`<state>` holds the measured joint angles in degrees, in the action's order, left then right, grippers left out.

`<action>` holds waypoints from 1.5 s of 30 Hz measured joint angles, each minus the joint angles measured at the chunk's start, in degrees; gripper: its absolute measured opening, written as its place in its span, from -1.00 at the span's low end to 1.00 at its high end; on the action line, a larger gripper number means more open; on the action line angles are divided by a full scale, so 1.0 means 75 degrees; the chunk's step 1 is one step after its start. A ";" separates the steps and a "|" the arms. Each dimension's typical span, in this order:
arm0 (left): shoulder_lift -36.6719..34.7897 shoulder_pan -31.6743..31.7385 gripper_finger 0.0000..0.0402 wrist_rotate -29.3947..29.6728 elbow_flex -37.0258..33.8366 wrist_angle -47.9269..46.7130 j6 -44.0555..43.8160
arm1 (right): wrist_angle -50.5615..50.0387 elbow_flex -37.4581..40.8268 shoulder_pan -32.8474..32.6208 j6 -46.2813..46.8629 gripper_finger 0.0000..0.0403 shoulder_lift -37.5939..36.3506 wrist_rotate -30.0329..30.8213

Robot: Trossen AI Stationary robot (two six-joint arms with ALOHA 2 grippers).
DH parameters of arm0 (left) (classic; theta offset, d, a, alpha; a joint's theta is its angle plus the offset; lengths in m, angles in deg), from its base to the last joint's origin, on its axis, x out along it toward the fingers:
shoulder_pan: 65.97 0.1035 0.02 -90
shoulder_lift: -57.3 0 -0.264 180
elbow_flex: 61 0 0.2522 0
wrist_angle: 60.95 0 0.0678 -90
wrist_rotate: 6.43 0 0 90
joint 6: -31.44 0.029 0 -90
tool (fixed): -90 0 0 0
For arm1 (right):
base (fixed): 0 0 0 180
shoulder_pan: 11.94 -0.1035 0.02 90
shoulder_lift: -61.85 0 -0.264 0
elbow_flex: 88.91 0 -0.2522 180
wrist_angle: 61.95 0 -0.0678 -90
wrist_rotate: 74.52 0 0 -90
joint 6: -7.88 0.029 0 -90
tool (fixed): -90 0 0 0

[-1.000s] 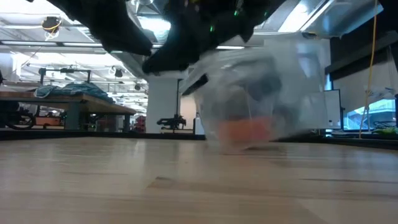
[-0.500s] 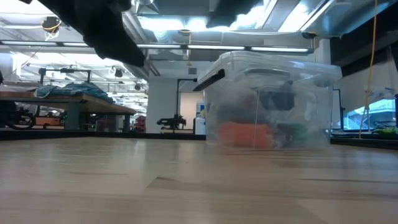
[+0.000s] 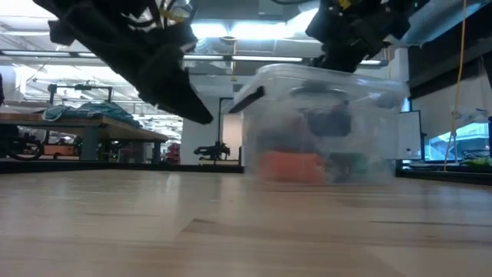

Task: Roll bandage
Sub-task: Close the transparent bin

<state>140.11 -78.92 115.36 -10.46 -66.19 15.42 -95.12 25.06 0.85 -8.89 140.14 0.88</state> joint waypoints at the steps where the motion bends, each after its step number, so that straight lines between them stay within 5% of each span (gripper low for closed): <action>1: 0.0090 0.0005 -0.24 -0.0009 0.0000 0.0047 0.0034 | 0.0476 0.0153 -0.0006 0.0077 -0.17 0.0072 -0.0003; 10: 0.0252 0.0000 -0.24 0.0003 0.0000 0.0032 0.0174 | 0.3224 0.0457 -0.0221 0.0966 -0.17 0.0970 -0.0059; 27: -0.1117 -0.0020 -0.24 0.0343 0.0001 0.0164 0.0559 | 0.2884 -0.0041 -0.0213 0.1068 -0.17 0.0985 -0.0035; 45: -0.1091 0.0187 -0.24 0.0344 0.0006 0.0195 0.0633 | 0.3587 -0.0390 -0.0778 0.0732 -0.17 0.1671 0.0355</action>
<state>131.93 -77.53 117.94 -10.42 -64.72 20.17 -68.21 22.13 -4.98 -3.40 152.67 3.54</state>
